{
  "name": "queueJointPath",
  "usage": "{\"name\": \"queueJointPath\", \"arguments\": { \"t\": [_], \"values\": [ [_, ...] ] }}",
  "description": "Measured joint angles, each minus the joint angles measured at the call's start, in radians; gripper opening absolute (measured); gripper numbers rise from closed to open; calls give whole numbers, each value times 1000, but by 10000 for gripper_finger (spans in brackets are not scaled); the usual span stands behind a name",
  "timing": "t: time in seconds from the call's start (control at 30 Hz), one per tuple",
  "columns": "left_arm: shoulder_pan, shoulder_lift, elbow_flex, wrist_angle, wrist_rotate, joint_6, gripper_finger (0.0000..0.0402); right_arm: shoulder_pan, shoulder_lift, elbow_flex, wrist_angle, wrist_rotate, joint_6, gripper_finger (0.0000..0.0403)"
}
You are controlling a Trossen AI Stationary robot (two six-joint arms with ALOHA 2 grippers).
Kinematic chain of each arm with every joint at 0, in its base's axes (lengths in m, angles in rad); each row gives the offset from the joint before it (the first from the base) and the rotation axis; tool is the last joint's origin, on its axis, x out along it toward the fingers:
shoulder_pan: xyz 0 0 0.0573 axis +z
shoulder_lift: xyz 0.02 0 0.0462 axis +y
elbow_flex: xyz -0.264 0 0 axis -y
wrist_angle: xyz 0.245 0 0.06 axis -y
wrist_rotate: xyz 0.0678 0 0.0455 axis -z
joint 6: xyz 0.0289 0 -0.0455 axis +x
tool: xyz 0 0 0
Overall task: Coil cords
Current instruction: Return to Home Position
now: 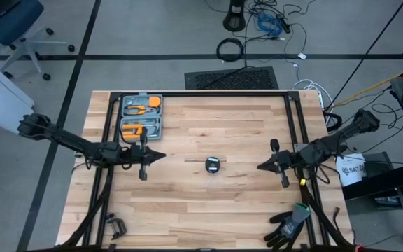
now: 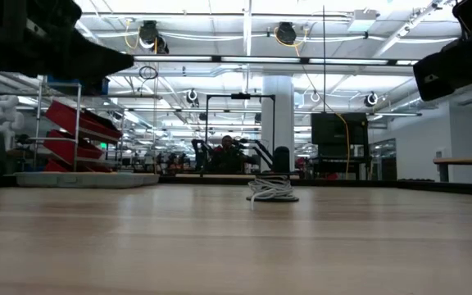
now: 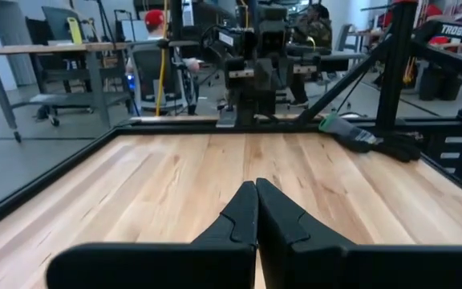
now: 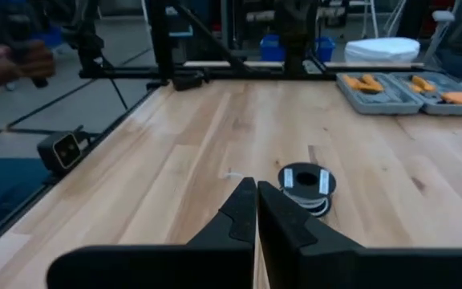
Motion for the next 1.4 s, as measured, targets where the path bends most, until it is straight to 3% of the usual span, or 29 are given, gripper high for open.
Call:
{"name": "queueJointPath", "arguments": {
  "t": [0.2,0.6,0.8,0.93,1.4],
  "values": [
    [0,-69,-63,22,-6,-17,1,-87,-106,0,-72,-106,-19,0],
    [1,-104,-63,10,18,-6,1,-162,-323,0,-208,-105,-71,0],
    [1,-104,-64,0,18,-16,1,-171,-324,-28,-140,-111,-78,0],
    [0,-104,-64,-1,16,-16,1,-172,-320,-113,44,-164,-76,0],
    [1,-124,-64,-32,18,18,1,-237,-323,-113,44,-199,-108,0]
  ]
}}
